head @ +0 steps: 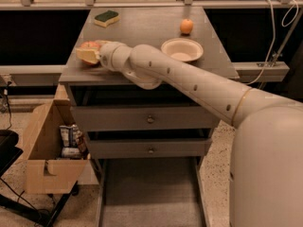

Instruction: Pick apple from bottom drawer and place on counter

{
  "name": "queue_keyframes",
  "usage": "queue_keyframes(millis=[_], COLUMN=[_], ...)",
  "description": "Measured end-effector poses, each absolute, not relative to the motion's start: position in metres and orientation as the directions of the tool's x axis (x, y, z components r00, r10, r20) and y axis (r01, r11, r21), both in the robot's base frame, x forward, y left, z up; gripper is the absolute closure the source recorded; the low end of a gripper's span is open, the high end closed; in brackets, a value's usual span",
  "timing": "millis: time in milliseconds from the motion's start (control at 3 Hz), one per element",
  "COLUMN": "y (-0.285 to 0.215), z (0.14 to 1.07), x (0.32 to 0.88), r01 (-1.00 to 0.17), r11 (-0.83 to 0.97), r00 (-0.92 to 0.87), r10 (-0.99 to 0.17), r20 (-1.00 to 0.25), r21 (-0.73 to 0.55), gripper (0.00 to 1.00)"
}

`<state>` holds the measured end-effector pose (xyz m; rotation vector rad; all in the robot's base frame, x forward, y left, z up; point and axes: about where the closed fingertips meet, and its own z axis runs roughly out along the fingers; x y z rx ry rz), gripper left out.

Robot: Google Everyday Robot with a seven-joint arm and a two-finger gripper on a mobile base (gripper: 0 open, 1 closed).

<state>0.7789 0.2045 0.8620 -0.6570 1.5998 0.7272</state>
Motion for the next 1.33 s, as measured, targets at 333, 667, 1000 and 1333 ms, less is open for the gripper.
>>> queue_keyframes(millis=[333,667,1000,1333], y=[0.2061,0.2093,0.2112,0.2134], z=[0.8604,0.8599,0.8598,0.8597], x=[0.7783,0.7774,0.7768,0.7760], r01=[-0.759,-0.762,-0.763,-0.765], r11=[0.643,0.640,0.638,0.636], r00=[-0.144,-0.145,-0.145,-0.145], r10=[-0.018,-0.018,-0.018,-0.019], r20=[-0.989,-0.989,-0.989,-0.989], r21=[0.099,0.099,0.100,0.100], gripper=[0.82,0.51,0.28,0.04])
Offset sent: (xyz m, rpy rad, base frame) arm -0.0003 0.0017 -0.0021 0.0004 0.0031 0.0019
